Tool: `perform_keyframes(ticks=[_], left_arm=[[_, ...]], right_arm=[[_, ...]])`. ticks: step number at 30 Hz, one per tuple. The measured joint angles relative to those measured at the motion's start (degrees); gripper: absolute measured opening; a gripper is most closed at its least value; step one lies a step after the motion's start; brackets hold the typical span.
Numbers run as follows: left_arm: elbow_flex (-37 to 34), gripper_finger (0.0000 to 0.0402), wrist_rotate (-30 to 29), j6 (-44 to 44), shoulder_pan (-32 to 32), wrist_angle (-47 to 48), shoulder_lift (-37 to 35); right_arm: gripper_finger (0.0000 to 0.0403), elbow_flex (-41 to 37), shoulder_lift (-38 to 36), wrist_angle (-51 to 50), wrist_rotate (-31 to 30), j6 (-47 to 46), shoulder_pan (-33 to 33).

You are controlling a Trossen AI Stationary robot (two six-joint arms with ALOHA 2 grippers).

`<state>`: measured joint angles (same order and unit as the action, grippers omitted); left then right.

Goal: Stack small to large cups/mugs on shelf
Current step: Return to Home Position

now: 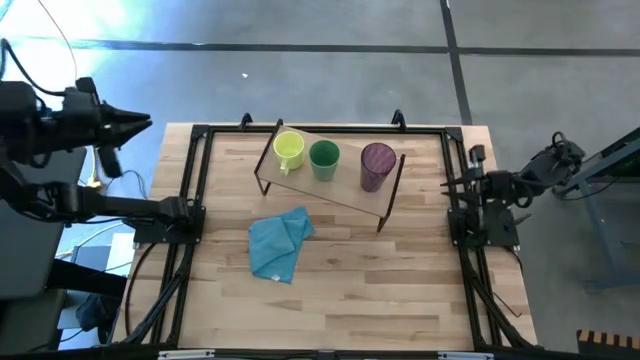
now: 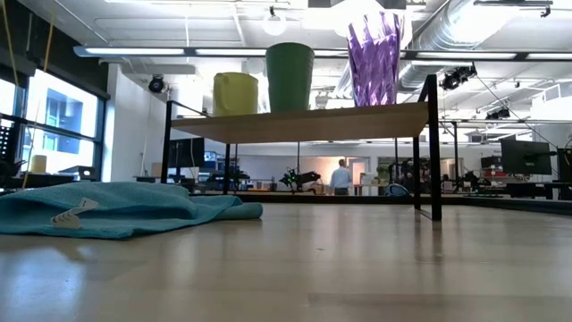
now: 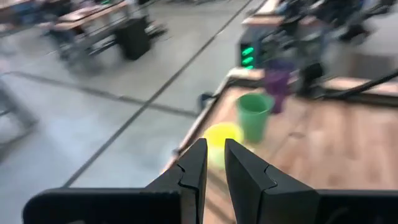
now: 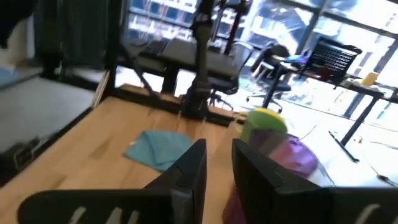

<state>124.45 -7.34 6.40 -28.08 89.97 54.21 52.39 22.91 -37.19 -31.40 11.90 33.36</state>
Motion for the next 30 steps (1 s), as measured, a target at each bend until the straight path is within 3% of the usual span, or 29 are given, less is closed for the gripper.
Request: perform_keyframes(ticks=[3, 8, 10, 21, 26, 30], left_arm=[[-5.3, 0.0047, -1.4, 2.5, 0.0, -4.4, -2.2], [-16.1, 0.0047, 11.3, 9.0, 0.0, -19.1, -9.3], [-20.2, 0.0047, 13.4, 9.9, 0.0, -23.2, -12.0], [-33.8, 0.0047, 13.8, 7.9, 2.3, -30.7, -22.1], [-43.1, 0.0047, 14.9, 6.6, 6.1, -38.6, -26.1], [-51.8, 0.0047, 12.4, 5.1, 8.5, -44.9, -28.7]], right_arm=[[0.0067, -0.1, -3.3, 0.1, -1.1, -1.6, 0.0], [0.0067, -0.1, -9.1, -0.4, -0.4, -4.3, 0.0], [0.0067, -0.1, -10.4, -0.1, -0.1, -4.0, 0.0], [0.0067, -1.4, -12.5, 1.5, 1.0, -0.5, 0.0], [0.0067, -6.4, -12.6, 7.2, 5.9, 2.4, 0.0], [0.0067, -11.1, -13.5, 13.3, 7.0, 4.1, 0.0]])
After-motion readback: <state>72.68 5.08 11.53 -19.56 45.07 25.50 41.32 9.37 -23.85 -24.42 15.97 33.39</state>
